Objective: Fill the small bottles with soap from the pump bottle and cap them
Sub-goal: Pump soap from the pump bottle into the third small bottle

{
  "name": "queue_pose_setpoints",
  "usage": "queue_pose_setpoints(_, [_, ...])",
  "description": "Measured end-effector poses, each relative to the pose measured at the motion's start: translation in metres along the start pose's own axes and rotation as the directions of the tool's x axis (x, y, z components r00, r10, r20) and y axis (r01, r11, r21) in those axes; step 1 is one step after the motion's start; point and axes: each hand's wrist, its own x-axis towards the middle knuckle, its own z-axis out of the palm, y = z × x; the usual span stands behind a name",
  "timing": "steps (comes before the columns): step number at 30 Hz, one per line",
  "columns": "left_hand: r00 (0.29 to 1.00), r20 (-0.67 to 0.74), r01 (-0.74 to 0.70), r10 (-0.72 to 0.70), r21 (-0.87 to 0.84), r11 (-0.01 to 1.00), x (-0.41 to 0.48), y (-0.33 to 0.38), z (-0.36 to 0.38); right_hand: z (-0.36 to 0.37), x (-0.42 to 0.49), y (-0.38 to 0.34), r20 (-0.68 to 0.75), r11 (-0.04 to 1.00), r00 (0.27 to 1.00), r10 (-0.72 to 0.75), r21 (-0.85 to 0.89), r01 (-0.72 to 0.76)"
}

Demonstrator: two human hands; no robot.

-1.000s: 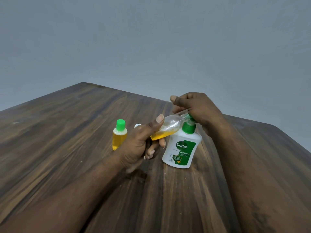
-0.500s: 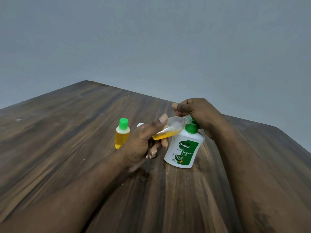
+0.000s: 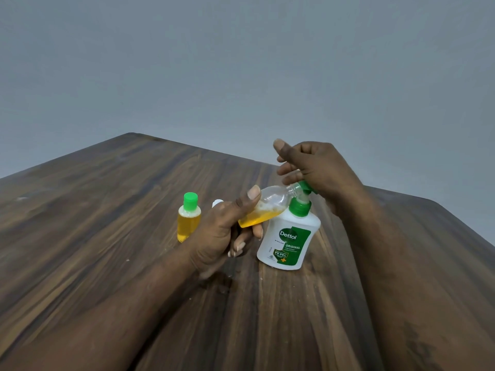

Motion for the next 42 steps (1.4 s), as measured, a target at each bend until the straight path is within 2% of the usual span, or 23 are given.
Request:
queue_pose_setpoints(4, [1.000,0.004,-0.005,0.005,0.002,1.000,0.000,0.001,0.000,0.002,0.002,0.001,-0.069,1.000,0.998,-0.014,0.018,0.015])
queue_pose_setpoints(9, [1.000,-0.011,-0.007,0.007,-0.007,1.000,0.000,0.001,0.000,0.009,0.005,0.010,0.120,0.993,0.986,0.119,-0.029,-0.116])
queue_pose_setpoints(14, [1.000,-0.025,0.011,-0.011,-0.010,1.000,0.000,-0.001,-0.001,0.012,0.003,0.013,0.181,0.982,0.965,0.190,-0.056,-0.183])
queue_pose_setpoints(18, [0.999,-0.041,0.020,-0.020,-0.001,1.000,0.000,-0.002,-0.001,0.011,0.002,0.012,0.152,0.985,0.973,0.172,-0.033,-0.169])
queue_pose_setpoints(26, [1.000,-0.007,-0.011,0.011,0.004,1.000,0.001,-0.002,0.001,0.001,0.001,0.003,0.019,0.998,1.000,0.001,0.059,-0.002])
queue_pose_setpoints(30, [1.000,0.009,-0.023,0.023,0.004,1.000,0.001,-0.001,0.000,0.004,0.003,0.004,-0.061,0.995,0.998,-0.012,0.096,0.018])
queue_pose_setpoints(36, [1.000,-0.026,-0.017,0.017,0.011,1.000,0.001,-0.002,-0.002,0.011,0.005,0.014,0.166,0.990,0.976,0.139,-0.002,-0.140])
queue_pose_setpoints(39, [1.000,-0.022,-0.007,0.008,0.017,1.000,0.001,-0.004,-0.001,0.010,0.005,0.018,0.208,0.979,0.958,0.198,-0.004,-0.202])
queue_pose_setpoints(42, [1.000,-0.025,0.004,-0.003,0.034,0.999,0.001,-0.005,-0.002,0.011,0.004,0.017,0.204,0.979,0.958,0.201,-0.026,-0.200])
